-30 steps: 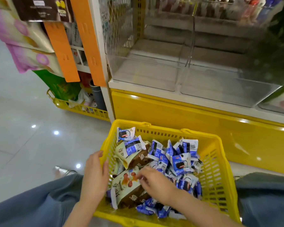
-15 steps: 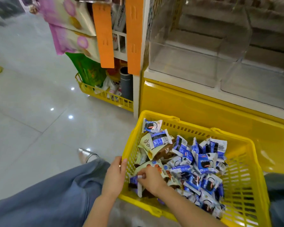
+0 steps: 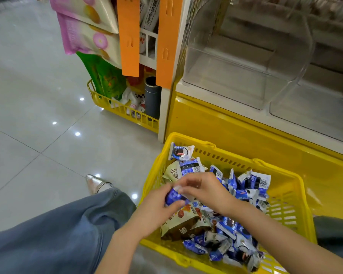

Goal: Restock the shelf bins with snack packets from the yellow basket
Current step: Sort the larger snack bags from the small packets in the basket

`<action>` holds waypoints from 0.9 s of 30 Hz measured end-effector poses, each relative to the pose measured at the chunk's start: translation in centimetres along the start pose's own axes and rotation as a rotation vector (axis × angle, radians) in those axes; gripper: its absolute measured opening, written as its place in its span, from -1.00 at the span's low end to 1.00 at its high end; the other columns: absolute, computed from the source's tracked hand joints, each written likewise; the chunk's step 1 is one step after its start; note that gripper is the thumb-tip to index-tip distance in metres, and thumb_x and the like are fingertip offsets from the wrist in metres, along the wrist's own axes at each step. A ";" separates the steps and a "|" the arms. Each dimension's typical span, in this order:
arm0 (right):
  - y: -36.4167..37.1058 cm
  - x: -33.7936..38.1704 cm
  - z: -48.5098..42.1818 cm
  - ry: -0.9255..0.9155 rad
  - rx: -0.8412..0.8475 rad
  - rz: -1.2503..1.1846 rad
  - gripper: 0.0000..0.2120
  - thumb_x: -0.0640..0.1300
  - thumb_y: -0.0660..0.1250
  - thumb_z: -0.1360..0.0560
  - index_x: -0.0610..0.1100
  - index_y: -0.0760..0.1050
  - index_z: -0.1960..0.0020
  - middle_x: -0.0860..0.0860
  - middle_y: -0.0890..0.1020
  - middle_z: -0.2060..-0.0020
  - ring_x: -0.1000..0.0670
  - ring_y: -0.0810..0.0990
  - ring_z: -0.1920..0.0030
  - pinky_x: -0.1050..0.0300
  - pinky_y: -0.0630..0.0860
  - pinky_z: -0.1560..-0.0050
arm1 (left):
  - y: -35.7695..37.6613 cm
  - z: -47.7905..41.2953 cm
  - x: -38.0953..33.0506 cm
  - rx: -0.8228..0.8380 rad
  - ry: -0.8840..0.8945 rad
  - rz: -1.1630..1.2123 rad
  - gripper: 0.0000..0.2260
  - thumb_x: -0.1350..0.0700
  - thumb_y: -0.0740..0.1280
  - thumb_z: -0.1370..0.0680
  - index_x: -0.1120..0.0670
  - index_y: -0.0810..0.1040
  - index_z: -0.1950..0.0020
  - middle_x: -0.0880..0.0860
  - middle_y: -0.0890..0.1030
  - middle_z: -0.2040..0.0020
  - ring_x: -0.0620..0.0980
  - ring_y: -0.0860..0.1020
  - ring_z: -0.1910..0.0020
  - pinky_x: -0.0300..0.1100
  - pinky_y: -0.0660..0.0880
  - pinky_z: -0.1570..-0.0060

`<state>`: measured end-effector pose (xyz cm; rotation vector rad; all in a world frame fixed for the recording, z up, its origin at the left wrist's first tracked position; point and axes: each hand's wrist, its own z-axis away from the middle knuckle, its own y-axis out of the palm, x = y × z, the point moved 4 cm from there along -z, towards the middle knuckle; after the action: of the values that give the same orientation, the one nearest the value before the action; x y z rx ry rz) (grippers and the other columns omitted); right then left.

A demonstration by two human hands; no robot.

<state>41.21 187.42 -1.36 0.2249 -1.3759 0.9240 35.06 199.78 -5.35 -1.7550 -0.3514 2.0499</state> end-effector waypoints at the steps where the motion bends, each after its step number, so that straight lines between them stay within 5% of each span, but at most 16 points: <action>1: -0.3 0.1 -0.6 -0.005 -0.065 -0.056 -0.91 -0.20 0.38 -0.48 -0.03 0.62 0.11 0.08 0.67 0.22 0.16 0.61 0.19 0.32 0.53 0.13 | -0.4 0.0 0.1 -0.046 -0.008 0.031 -0.82 -0.03 0.36 -0.49 -0.07 0.50 -0.07 -0.10 0.61 0.11 -0.23 0.53 0.18 -0.33 0.44 0.20; 4: -1.8 -0.9 -2.8 -0.018 -0.294 0.170 -0.83 -0.20 0.31 -0.53 -0.01 0.57 -0.07 0.11 0.66 0.01 0.19 0.60 -0.01 0.25 0.53 -0.09 | -1.7 0.1 0.8 -0.211 -0.075 0.152 -0.97 0.03 0.31 -0.53 -0.09 0.51 0.04 -0.08 0.61 0.25 -0.26 0.51 0.33 -0.39 0.41 0.35; 8: -2.4 -4.7 -5.8 0.162 -0.074 0.720 -0.47 -0.15 0.32 -0.52 -0.07 0.25 -0.45 -0.03 0.37 -0.41 -0.02 0.33 -0.40 0.10 0.27 -0.37 | -2.8 0.3 2.0 -0.401 -0.217 0.230 -0.92 0.06 0.25 -0.57 0.01 0.50 -0.01 -0.09 0.61 0.21 -0.30 0.56 0.30 -0.44 0.43 0.36; 14: -2.2 -7.3 -6.1 0.247 -0.036 0.922 -0.36 0.13 0.39 -0.43 -0.10 0.27 -0.40 -0.06 0.42 -0.30 -0.06 0.33 -0.31 0.05 0.29 -0.28 | -3.0 0.1 2.9 -0.471 -0.347 0.576 -0.83 0.09 0.28 -0.56 0.08 0.51 -0.13 0.03 0.65 0.01 -0.03 0.64 0.04 -0.19 0.56 0.09; 18: -1.8 -5.5 -5.0 0.234 -0.167 0.566 -0.45 0.16 0.45 -0.35 -0.10 0.42 -0.20 -0.03 0.53 -0.09 0.02 0.50 -0.08 0.21 0.42 -0.03 | -1.8 -0.4 2.8 -0.411 -0.388 0.752 -0.82 0.06 0.31 -0.53 -0.02 0.48 -0.13 -0.03 0.66 0.00 -0.09 0.65 0.06 -0.29 0.54 0.21; 21: 0.4 -2.8 -3.9 0.174 -0.226 0.223 -0.63 0.17 0.42 -0.37 0.03 0.37 -0.02 0.11 0.53 0.11 0.23 0.51 0.17 0.37 0.40 0.24 | -0.3 -0.9 2.3 -0.276 -0.352 0.951 -0.64 -0.09 0.32 -0.45 -0.01 0.42 -0.20 0.03 0.65 -0.07 -0.02 0.64 0.00 -0.12 0.59 0.14; 25: 2.6 -1.2 -3.0 0.064 -0.150 0.255 -0.82 0.05 0.16 -0.58 -0.04 0.37 -0.06 0.05 0.48 0.06 0.21 0.43 0.14 0.42 0.34 0.18 | 0.3 -1.0 1.8 -0.160 -0.334 1.017 -0.40 -0.22 0.43 -0.29 -0.03 0.34 -0.23 -0.02 0.62 -0.11 -0.03 0.62 -0.05 -0.08 0.59 0.09; 27: 2.0 -1.1 -3.1 0.053 -0.131 0.249 -0.80 -0.07 0.11 -0.62 -0.10 0.45 -0.13 0.01 0.51 0.00 0.14 0.45 0.04 0.49 0.32 0.11 | 0.3 -1.0 2.1 -0.194 -0.360 0.957 -0.44 -0.15 0.48 -0.28 -0.07 0.35 -0.18 -0.04 0.61 -0.09 -0.06 0.63 -0.01 -0.13 0.59 0.14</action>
<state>42.26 190.16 -3.85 -0.0716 -1.4296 1.0323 35.77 200.42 -7.47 -1.8537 0.2778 3.0950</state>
